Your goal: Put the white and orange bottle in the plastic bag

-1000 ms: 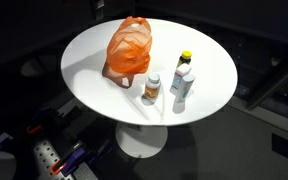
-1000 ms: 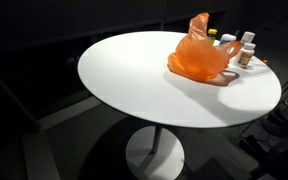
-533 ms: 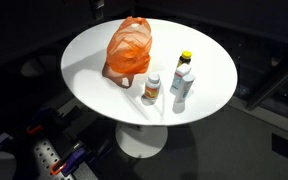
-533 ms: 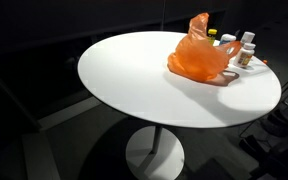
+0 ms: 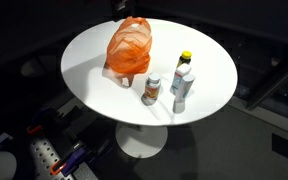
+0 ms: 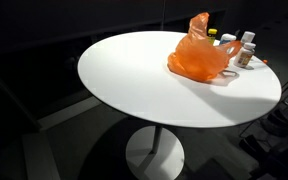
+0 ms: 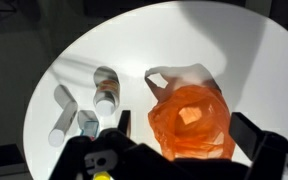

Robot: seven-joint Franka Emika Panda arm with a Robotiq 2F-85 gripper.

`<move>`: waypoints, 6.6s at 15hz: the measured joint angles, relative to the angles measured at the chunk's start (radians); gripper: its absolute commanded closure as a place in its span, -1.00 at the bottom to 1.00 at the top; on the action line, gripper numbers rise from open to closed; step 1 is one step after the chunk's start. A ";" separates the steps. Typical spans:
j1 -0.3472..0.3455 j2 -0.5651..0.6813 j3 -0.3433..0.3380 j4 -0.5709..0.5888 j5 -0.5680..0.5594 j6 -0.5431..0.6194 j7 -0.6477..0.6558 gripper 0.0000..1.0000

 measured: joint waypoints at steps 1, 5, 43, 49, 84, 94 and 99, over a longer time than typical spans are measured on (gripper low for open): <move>-0.013 0.027 -0.002 0.008 0.000 0.016 0.005 -1.00; -0.057 0.142 -0.008 0.030 -0.005 0.119 0.030 -1.00; -0.079 0.657 0.032 0.120 -0.013 0.535 0.123 -0.32; -0.079 0.653 0.029 0.121 -0.045 0.537 0.131 0.61; 0.070 0.474 0.164 0.133 -0.091 0.625 0.109 0.61; 0.083 0.609 0.208 0.135 0.082 0.704 0.037 0.61; 0.084 0.655 0.222 0.147 0.085 0.700 0.038 0.61</move>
